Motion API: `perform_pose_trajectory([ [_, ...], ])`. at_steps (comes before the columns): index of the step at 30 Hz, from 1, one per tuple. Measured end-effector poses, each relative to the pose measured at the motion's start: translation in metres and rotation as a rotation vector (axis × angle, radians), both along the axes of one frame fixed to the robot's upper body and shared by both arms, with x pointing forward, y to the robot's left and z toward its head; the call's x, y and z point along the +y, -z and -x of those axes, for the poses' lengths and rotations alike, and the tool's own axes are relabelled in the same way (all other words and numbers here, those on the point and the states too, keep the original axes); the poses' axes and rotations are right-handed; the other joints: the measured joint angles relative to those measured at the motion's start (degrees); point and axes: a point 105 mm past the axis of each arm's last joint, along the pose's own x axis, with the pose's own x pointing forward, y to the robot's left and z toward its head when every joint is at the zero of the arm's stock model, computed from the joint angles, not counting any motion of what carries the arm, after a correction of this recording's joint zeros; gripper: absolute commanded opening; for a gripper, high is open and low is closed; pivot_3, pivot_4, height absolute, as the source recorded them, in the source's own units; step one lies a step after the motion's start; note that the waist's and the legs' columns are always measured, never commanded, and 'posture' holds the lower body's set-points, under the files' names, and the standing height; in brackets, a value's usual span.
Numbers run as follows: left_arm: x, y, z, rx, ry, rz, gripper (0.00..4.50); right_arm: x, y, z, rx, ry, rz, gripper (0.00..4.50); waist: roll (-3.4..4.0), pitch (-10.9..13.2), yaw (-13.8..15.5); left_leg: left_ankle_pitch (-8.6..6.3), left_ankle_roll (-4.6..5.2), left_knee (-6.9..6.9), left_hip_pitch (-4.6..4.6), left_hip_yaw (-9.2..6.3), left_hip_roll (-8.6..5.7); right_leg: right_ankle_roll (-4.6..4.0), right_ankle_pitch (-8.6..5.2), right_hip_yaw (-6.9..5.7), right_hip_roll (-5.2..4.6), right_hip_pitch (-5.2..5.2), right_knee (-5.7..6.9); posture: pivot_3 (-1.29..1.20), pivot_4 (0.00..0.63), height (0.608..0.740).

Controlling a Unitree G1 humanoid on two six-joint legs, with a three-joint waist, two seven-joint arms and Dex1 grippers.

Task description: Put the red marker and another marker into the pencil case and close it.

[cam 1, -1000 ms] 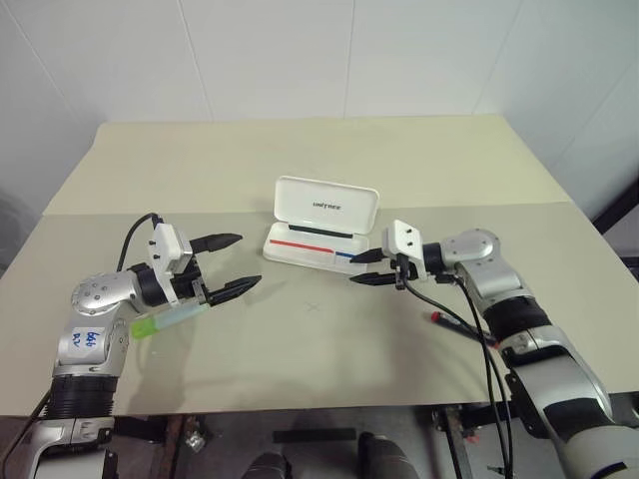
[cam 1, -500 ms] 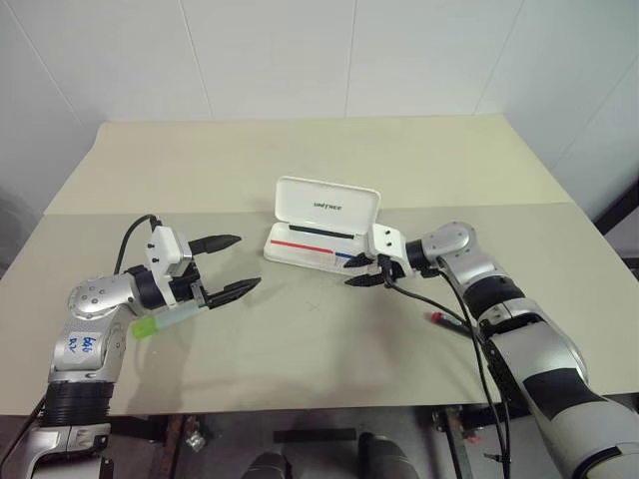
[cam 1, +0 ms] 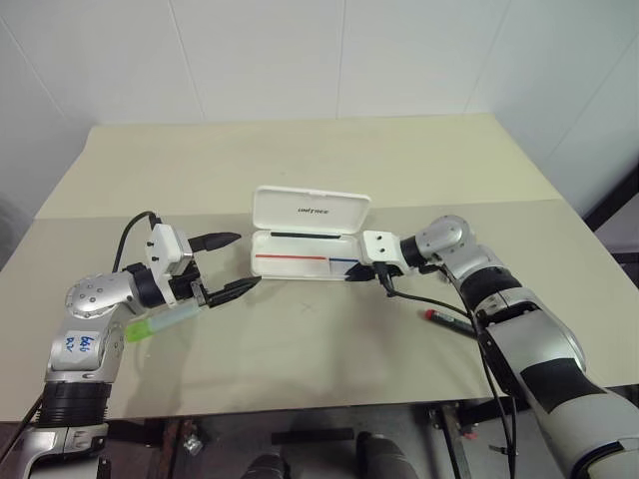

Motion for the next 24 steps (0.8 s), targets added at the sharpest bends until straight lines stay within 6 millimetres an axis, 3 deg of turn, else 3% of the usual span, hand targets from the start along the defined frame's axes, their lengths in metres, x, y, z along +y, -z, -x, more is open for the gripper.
perform_pose_trajectory([
  [8, 0.0, -0.001, 0.0, -0.003, 0.001, 0.0, 4.5, -0.002, -0.001, 0.001, 0.008, -0.008, 0.004, 0.02, 0.01, 0.0, -0.19, 0.0, -0.07, -0.01, -0.02, 0.0, 0.1, -0.09, 0.0, 0.02, 0.1, -0.06, 0.03, 0.0, 0.15, 0.74],
  [14, -0.001, -0.001, 0.0, 0.002, 0.005, 0.0, 4.5, -0.026, -0.022, 0.008, -0.024, -0.05, 0.032, 0.02, 0.04, 0.03, -0.13, -0.05, -0.11, -0.02, -0.08, 0.04, 0.12, -0.08, -0.01, 0.01, 0.11, -0.1, -0.08, 0.0, 0.15, 0.74],
  [24, -0.01, 0.004, -0.001, 0.018, 0.032, 0.013, 4.5, -0.054, -0.015, 0.045, 0.048, -0.005, 0.075, 0.02, 0.05, 0.03, 0.59, -0.1, -0.08, 0.05, -0.06, 0.23, 0.18, -0.1, -0.02, 0.07, 0.11, -0.17, -0.01, 0.0, 0.15, 0.74],
])
